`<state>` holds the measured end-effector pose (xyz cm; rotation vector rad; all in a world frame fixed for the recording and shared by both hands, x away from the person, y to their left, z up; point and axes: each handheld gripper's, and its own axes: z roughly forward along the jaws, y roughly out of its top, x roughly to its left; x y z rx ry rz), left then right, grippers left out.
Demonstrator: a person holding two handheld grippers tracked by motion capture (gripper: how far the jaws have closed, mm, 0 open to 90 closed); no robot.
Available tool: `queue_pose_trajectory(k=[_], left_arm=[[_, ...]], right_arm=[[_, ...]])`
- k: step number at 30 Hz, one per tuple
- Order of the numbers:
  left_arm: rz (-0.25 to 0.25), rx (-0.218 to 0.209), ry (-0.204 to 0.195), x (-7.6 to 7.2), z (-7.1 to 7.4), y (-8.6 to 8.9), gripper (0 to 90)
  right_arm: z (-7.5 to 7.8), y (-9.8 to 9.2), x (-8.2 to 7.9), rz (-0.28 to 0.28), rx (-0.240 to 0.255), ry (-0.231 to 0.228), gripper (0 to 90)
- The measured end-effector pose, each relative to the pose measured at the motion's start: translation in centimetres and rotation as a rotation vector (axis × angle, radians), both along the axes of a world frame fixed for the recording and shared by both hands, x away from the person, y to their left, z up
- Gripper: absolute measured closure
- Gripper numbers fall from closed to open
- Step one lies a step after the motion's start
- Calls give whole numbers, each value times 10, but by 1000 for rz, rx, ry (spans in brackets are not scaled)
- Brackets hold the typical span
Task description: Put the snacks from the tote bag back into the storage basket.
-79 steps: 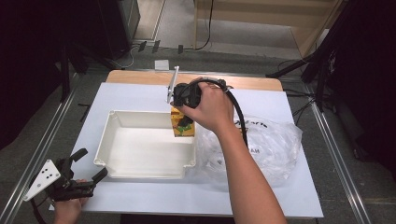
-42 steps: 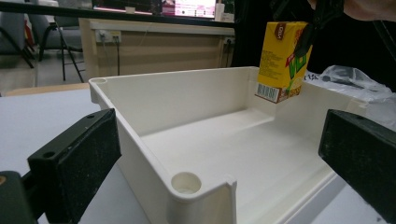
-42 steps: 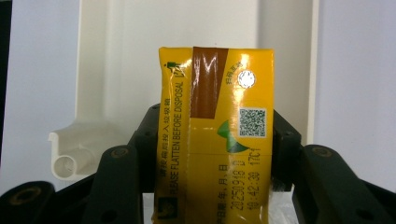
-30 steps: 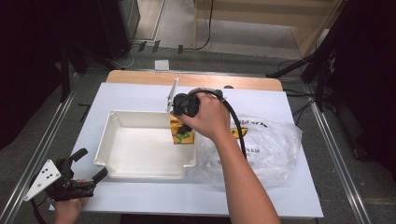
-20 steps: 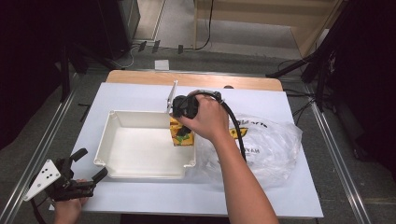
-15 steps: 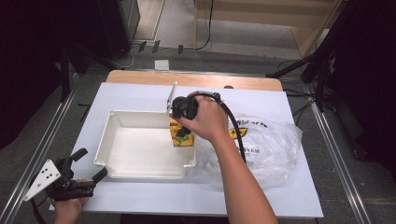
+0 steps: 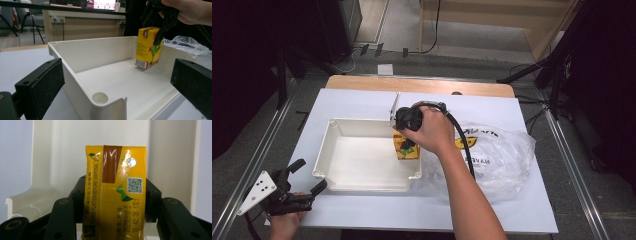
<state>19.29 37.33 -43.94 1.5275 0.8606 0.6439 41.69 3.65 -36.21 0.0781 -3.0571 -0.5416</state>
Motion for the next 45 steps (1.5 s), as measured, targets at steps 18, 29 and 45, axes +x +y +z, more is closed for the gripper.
queue_pose_trajectory(k=[18, 29, 45], left_arm=[[2, 3, 2, 0, 0, -1, 0], [1, 4, 1, 0, 0, 0, 0], [0, 8, 3, 0, 0, 0, 0]], right_arm=[[1, -8, -4, 4, -26, -9, 454], [3, -20, -5, -8, 36, -71, 301], [12, -51, -7, -29, 91, -101, 203]])
